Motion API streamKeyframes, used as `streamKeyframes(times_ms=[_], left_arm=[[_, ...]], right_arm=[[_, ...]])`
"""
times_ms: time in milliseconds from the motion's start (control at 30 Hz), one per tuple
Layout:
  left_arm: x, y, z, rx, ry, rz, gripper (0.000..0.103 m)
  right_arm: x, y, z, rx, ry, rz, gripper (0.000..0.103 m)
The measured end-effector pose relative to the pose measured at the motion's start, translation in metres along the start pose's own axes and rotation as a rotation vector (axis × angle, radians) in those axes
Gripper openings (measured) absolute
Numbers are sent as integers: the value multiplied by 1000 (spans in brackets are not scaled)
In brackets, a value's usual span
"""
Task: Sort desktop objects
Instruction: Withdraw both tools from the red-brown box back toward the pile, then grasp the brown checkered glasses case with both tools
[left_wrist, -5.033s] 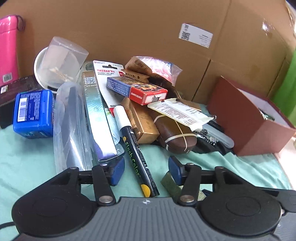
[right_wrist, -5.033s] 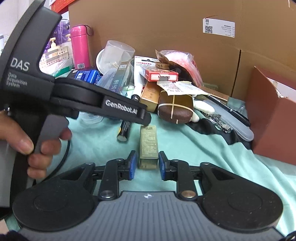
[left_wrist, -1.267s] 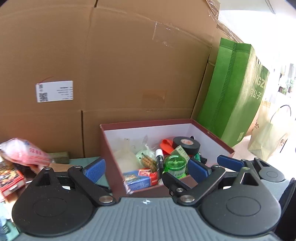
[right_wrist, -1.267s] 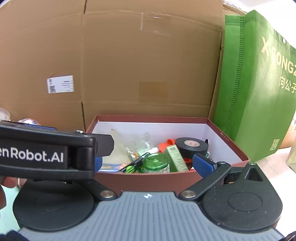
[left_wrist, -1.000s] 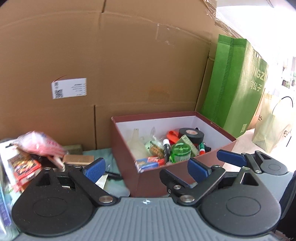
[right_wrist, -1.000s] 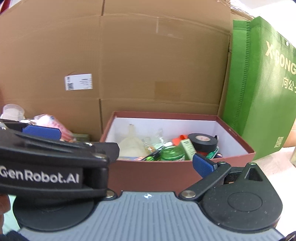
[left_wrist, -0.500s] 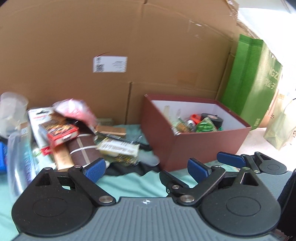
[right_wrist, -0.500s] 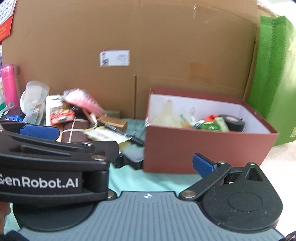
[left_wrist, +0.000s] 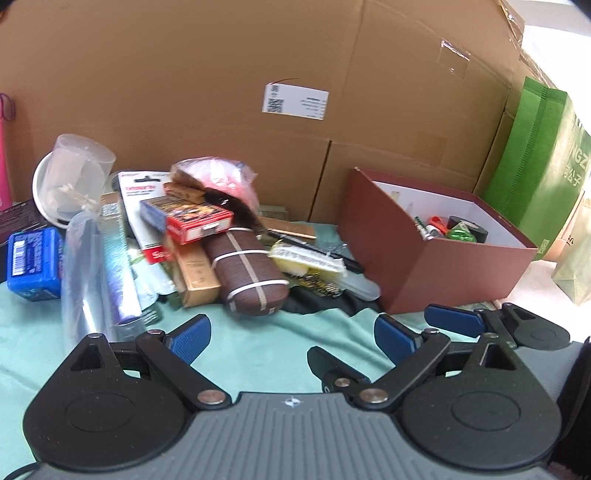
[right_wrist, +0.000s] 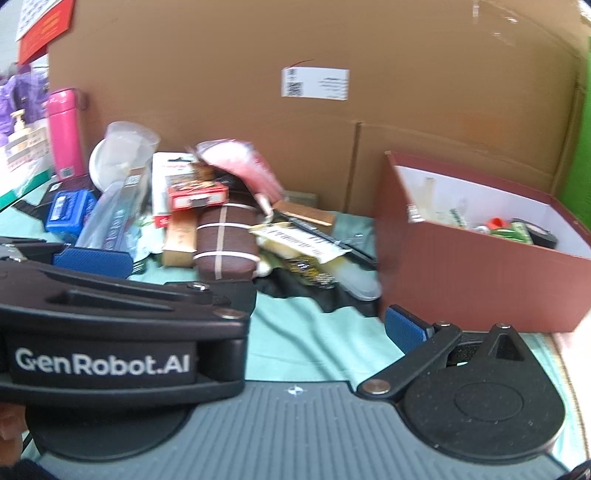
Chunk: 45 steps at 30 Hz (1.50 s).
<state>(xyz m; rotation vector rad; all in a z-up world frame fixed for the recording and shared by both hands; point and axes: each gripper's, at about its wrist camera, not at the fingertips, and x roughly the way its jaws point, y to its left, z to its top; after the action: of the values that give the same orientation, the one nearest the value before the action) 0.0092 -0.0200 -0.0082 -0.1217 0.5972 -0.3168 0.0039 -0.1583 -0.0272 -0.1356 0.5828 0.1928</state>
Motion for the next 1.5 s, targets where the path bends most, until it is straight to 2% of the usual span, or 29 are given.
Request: streamKeyframes(times_ms=[200,333,433,567,600,833,1033,1100,1133,1200,1233,1500], left_arm=[[5,28,-4,-52,1,5,97],[12,36,0,-72,-1,-25,94],[20,37,5,-70,-3,-57,83],[33,40,13,-85,13,-65,67],[37,41,14,-90,16,-68,65],[57,45,27,-101,28,-81,62],[74,46,32,-91,49,-95,58],[76,47,33,-93,46,-98,57],[77,46,34,-90,48,-94,56],[77,45,35,-75,53,-71,44],[76,45,35,-69,56,-65,42],[53,36,10,-74,104,-135,41]], right_arm=[[17,11,-8,-12,4,63,101],[25,14,-8,-4,-21,91,100],[31,13,-6,4,-38,109,98],[44,10,-1,19,-40,131,85],[48,10,0,19,-39,133,85],[72,14,10,3,-31,171,76],[87,21,19,-34,-39,202,60],[91,21,20,-36,-35,198,59],[91,20,20,-32,-34,198,59],[89,18,19,-22,-32,197,59],[88,18,19,-24,-29,193,59],[59,13,2,-50,6,178,59]])
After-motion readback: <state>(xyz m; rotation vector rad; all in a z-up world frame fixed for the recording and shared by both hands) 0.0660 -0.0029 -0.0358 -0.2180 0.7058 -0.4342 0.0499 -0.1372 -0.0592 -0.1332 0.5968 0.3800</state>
